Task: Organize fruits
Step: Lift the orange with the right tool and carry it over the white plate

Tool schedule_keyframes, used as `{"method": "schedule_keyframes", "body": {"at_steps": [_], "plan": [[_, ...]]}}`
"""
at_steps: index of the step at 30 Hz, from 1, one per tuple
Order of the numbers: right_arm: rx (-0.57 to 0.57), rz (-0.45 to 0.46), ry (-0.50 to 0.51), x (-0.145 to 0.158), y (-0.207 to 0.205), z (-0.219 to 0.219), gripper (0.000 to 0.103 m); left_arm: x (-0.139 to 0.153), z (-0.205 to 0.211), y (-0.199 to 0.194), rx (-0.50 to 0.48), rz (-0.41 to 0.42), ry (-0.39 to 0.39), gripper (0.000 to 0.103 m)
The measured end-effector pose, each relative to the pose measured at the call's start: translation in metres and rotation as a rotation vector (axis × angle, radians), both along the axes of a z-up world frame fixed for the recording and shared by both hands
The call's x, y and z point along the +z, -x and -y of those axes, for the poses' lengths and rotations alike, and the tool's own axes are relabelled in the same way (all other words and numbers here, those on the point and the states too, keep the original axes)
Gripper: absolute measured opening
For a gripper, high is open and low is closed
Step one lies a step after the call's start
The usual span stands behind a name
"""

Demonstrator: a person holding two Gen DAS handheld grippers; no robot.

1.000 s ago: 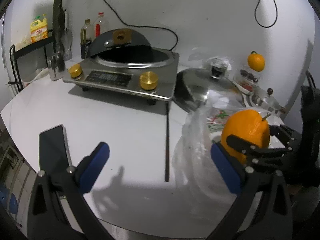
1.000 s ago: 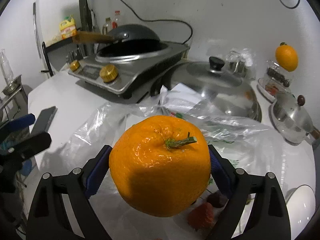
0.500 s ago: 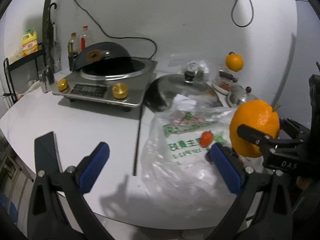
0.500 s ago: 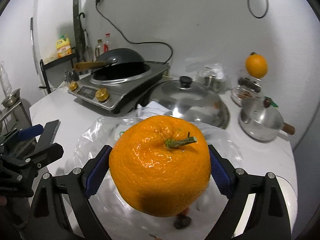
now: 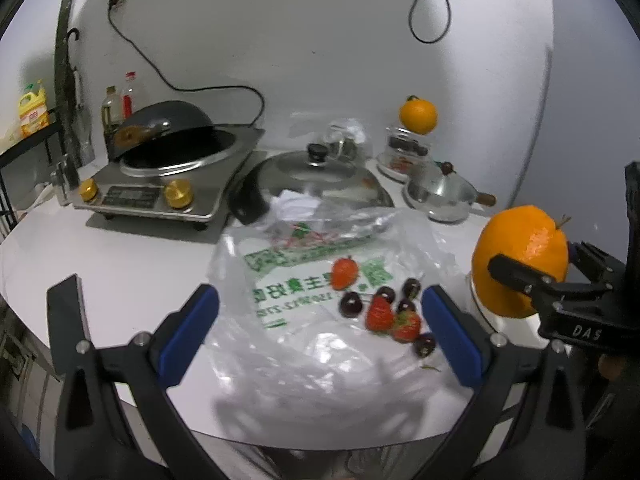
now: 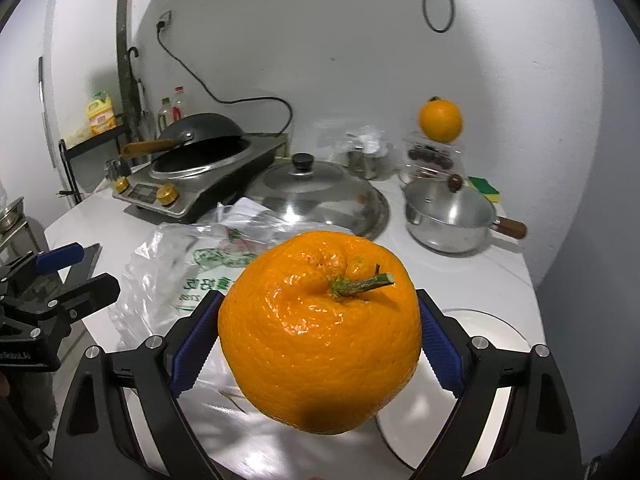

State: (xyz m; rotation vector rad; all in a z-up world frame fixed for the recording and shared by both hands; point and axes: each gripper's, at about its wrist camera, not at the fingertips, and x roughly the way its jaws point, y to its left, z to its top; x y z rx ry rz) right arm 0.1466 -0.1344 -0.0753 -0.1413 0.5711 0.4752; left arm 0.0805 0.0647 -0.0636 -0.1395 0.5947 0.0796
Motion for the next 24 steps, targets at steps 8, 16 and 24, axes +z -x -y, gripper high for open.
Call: {"method": "schedule_keyframes", "body": {"at_steps": [8, 16, 24], "plan": [[-0.051, -0.005, -0.019, -0.007, 0.008, 0.046, 0.093, 0.0, 0.033, -0.007, -0.034, -0.016, -0.012, 0.102], [-0.111, -0.031, -0.033, -0.021, 0.006, 0.092, 0.093, -0.008, 0.069, -0.016, -0.09, -0.051, -0.013, 0.102], [-0.15, -0.052, -0.03, -0.032, -0.008, 0.127, 0.093, -0.014, 0.102, -0.037, -0.124, -0.076, -0.025, 0.102]]}}
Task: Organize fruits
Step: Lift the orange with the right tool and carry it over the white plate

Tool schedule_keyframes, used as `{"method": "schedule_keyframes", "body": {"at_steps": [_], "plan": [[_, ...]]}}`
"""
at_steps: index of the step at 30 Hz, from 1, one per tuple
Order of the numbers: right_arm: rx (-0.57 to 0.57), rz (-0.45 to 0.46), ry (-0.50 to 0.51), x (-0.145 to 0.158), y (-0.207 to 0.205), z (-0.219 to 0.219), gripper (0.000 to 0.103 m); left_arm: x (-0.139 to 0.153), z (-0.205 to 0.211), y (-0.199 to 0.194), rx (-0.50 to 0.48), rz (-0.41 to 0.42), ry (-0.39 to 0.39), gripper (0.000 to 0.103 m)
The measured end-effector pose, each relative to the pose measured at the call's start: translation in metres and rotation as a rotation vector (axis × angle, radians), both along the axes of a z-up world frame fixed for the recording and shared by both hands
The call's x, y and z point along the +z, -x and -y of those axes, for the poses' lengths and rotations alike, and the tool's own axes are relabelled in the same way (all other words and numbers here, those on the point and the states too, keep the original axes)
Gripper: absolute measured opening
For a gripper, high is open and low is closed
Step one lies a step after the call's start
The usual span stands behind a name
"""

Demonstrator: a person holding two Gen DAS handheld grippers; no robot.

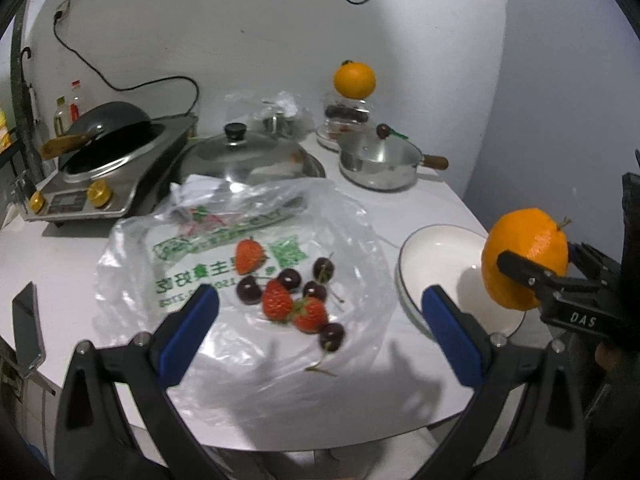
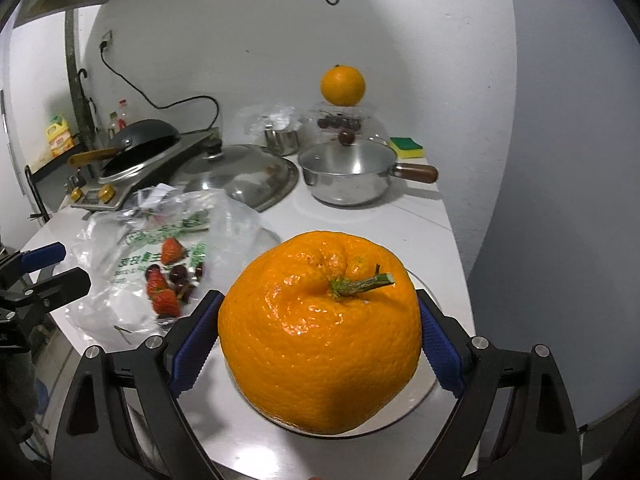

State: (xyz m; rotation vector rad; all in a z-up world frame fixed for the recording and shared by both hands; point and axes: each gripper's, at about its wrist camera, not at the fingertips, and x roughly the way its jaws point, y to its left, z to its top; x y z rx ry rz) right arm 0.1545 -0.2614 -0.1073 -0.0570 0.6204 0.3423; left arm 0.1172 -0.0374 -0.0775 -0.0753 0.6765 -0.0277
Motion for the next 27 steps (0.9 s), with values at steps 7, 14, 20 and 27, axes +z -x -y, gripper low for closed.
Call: {"method": "schedule_keyframes", "body": {"at_steps": [7, 14, 20, 27], "plan": [[0.023, -0.015, 0.013, -0.007, -0.02, 0.007, 0.093, -0.007, 0.016, -0.019, -0.015, -0.02, 0.004, 0.102], [0.05, -0.031, 0.012, -0.016, -0.048, 0.005, 0.093, -0.015, 0.02, -0.037, -0.005, -0.043, -0.009, 0.102], [0.052, -0.053, 0.018, -0.025, -0.072, 0.0, 0.093, -0.022, 0.018, -0.051, 0.004, -0.056, -0.019, 0.102], [0.069, -0.071, 0.025, -0.031, -0.087, -0.01, 0.093, -0.031, 0.014, -0.063, 0.008, -0.076, -0.012, 0.102]]}}
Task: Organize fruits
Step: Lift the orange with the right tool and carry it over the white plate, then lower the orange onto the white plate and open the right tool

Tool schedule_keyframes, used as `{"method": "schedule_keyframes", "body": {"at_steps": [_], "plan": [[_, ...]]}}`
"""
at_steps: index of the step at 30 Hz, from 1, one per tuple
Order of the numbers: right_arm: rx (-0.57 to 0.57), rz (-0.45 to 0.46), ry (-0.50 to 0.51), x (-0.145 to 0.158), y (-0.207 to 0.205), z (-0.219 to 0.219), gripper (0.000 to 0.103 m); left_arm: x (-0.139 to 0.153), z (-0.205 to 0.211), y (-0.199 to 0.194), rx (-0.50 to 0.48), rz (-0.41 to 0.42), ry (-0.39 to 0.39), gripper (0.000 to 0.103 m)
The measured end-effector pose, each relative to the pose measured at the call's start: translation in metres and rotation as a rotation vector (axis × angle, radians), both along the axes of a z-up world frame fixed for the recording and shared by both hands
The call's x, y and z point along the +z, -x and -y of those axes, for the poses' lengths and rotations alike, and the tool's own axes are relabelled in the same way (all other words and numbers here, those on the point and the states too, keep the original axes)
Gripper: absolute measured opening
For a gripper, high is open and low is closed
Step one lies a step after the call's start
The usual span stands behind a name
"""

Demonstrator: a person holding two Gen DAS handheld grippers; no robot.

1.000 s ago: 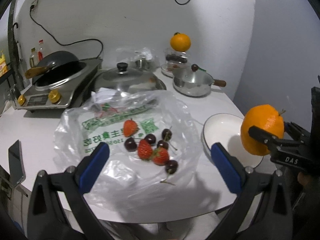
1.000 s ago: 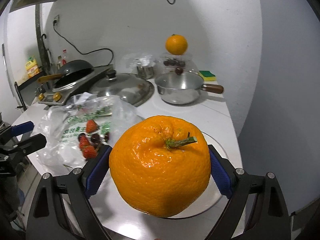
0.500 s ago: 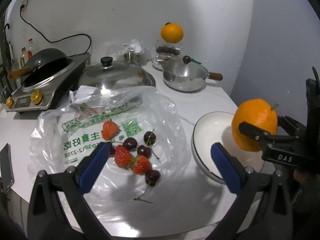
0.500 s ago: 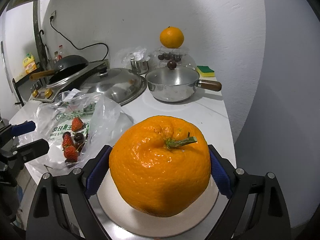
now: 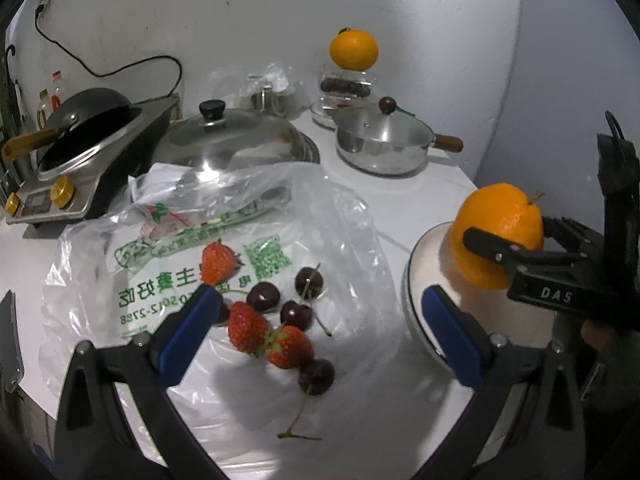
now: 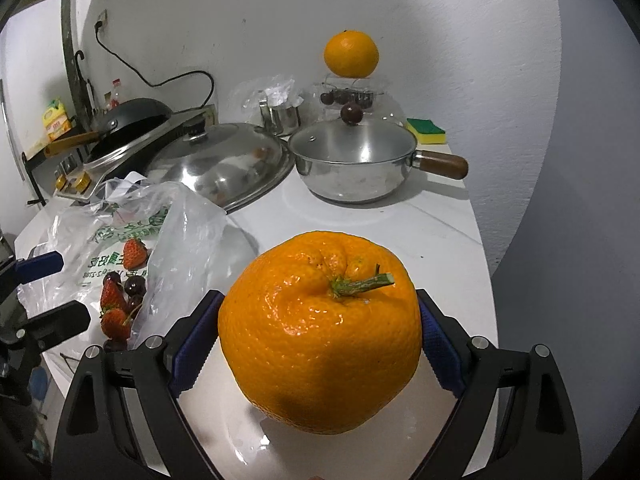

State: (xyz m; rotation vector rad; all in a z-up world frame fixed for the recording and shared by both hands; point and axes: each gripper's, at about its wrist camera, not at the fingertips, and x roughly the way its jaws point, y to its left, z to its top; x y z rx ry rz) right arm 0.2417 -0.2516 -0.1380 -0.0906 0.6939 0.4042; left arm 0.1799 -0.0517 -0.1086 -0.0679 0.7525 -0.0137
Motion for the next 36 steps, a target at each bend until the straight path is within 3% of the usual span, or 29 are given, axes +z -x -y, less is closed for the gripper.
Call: {"method": "schedule_keyframes", "body": {"at_steps": [14, 36], "plan": [[-0.018, -0.046, 0.019, -0.013, -0.01, -0.01, 0.093, -0.008, -0.004, -0.011, 0.001, -0.01, 0.001, 0.102], [-0.04, -0.019, 0.086, -0.012, -0.011, -0.019, 0.096, 0.006, 0.0, 0.001, -0.012, 0.015, -0.007, 0.102]]}}
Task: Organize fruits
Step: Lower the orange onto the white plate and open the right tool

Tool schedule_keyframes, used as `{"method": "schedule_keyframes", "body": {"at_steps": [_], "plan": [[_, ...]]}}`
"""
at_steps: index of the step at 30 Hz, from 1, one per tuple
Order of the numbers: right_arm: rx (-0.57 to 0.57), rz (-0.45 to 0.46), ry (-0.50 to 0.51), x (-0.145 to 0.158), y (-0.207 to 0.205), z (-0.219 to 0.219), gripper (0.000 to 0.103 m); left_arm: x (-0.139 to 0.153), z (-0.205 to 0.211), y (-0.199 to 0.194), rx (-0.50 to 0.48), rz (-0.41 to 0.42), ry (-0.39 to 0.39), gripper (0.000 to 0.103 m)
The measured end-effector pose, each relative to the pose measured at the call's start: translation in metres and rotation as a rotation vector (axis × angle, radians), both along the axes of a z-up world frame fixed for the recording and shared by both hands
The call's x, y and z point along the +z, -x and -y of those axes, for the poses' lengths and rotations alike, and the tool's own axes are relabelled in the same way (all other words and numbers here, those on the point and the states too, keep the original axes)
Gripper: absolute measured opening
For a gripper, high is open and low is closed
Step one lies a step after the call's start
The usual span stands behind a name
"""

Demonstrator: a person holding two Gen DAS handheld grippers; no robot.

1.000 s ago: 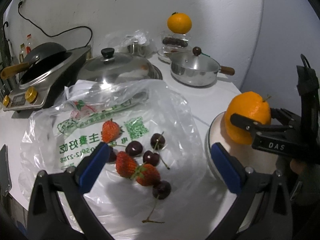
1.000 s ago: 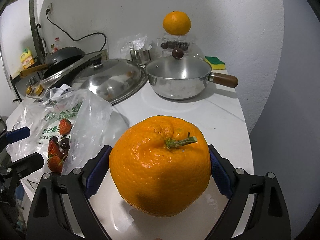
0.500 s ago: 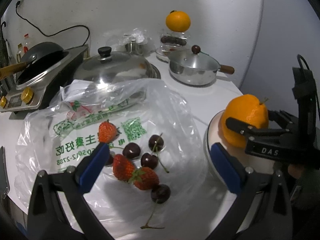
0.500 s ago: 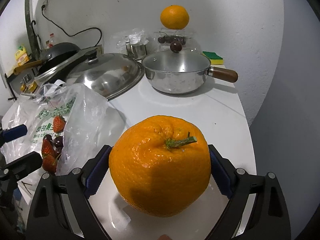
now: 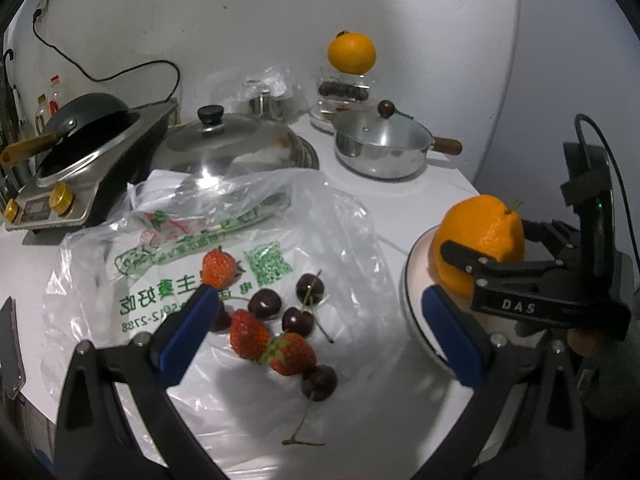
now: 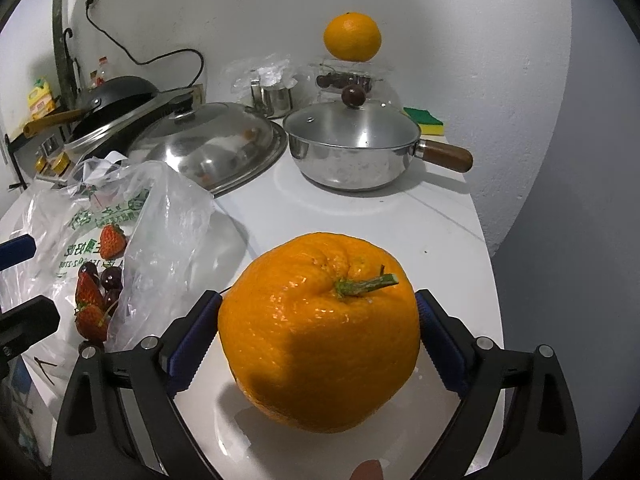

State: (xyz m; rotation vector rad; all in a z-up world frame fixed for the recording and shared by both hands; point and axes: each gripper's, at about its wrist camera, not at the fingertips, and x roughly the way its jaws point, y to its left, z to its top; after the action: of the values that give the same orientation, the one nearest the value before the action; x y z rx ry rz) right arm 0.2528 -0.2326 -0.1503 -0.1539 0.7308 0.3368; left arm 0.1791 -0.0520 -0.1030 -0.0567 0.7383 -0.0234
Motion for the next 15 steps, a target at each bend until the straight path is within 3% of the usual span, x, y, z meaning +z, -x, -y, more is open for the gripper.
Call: {"method": "schedule_keyframes", "body": {"at_steps": [5, 15], "plan": [[-0.018, 0.065, -0.039, 0.017, 0.007, 0.007, 0.096, 0.006, 0.0, 0.005, -0.003, 0.013, 0.006, 0.102], [-0.006, 0.066, -0.038, 0.028, 0.024, 0.004, 0.096, 0.019, 0.001, 0.021, -0.011, 0.042, 0.007, 0.102]]}}
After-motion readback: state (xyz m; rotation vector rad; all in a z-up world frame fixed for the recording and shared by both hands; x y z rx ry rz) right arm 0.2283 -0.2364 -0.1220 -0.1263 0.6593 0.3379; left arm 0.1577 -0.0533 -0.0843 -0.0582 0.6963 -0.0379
